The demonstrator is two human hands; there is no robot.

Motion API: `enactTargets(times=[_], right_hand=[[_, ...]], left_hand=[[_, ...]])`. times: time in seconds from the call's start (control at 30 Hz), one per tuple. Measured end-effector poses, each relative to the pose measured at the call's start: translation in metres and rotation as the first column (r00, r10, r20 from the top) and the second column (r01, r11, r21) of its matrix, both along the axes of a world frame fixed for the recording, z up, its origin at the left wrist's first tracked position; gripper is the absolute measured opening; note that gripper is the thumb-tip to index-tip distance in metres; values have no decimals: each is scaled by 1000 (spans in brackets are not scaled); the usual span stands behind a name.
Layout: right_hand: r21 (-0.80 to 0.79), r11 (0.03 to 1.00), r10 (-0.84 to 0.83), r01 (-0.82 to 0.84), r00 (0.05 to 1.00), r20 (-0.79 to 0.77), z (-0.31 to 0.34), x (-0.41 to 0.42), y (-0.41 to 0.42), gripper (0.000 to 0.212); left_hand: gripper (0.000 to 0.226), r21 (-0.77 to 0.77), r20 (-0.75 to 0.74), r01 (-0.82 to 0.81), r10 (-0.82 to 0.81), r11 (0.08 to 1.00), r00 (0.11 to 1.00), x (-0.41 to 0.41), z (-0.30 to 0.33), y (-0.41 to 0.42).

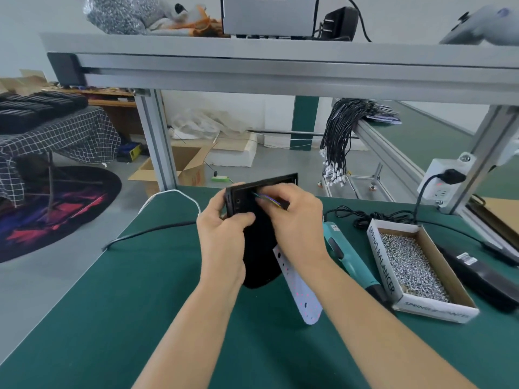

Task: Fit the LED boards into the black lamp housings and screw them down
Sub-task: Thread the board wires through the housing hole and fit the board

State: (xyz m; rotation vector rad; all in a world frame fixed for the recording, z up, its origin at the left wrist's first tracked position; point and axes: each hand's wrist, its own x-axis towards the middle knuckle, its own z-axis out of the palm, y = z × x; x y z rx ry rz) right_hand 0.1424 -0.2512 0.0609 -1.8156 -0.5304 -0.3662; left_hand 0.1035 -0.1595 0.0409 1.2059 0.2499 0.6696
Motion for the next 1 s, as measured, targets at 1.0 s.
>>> enactTargets(times=[1.0], right_hand=[[70, 881, 303, -467, 446, -842, 2, 59, -54, 49]], left_hand=[[32, -280, -79, 365, -401, 888, 913, -1, -5, 33]])
